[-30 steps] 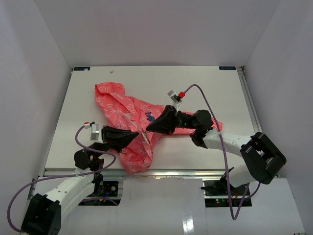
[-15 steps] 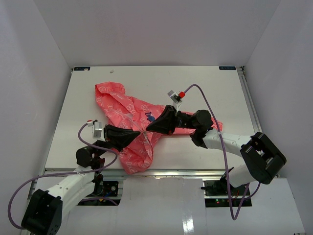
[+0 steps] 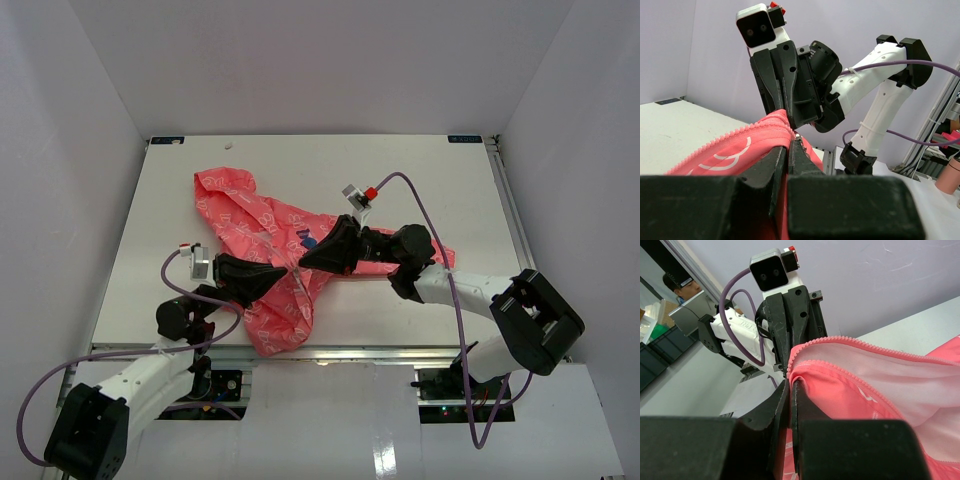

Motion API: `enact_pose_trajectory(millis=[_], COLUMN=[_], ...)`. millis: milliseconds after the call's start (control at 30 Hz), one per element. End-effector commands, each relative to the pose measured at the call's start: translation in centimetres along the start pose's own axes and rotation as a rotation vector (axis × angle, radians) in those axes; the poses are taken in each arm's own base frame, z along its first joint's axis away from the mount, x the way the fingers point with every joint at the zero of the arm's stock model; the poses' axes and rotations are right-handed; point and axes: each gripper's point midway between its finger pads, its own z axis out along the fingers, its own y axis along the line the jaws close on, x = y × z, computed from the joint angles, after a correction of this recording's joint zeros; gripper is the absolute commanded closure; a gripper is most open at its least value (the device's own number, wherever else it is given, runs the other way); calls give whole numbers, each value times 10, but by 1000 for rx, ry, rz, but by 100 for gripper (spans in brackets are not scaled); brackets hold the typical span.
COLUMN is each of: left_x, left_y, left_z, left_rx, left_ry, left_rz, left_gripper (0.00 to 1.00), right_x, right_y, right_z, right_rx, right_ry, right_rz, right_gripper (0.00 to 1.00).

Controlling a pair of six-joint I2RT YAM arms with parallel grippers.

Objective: Zip up the jacket

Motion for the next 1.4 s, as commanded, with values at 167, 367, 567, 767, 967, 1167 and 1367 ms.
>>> enact_pose_trajectory(millis=[167, 367, 567, 767, 967, 1167, 1367], left_x=[-32, -30, -28, -26, -23, -23, -21], left_y=[-37, -34, -36, -35, -39, -50, -48], left_z=[-1, -2, -3, -3, -5, -8, -6], left_rx=[156, 147, 163, 163, 176, 231, 234], left_ry=[-136, -132, -136, -128, -114, -109, -98], left_rz=[158, 156, 138, 137, 147, 141, 129], left_gripper=[100, 100, 100, 100, 100, 100, 100], right_x=[-67, -68, -68, -70, -68, -66, -70], right_y=[99, 100, 97, 96, 95, 91, 96], right_z=[-5, -6, -5, -4, -2, -1, -1], right_rx=[-349, -348, -337, -335, -344, -341, -348], right_ry=[-290, -293, -306, -315, -299, -289, -301], right_rz=[-490, -490, -490, -491, -491, -487, -496], right_gripper=[92, 92, 92, 92, 92, 92, 92])
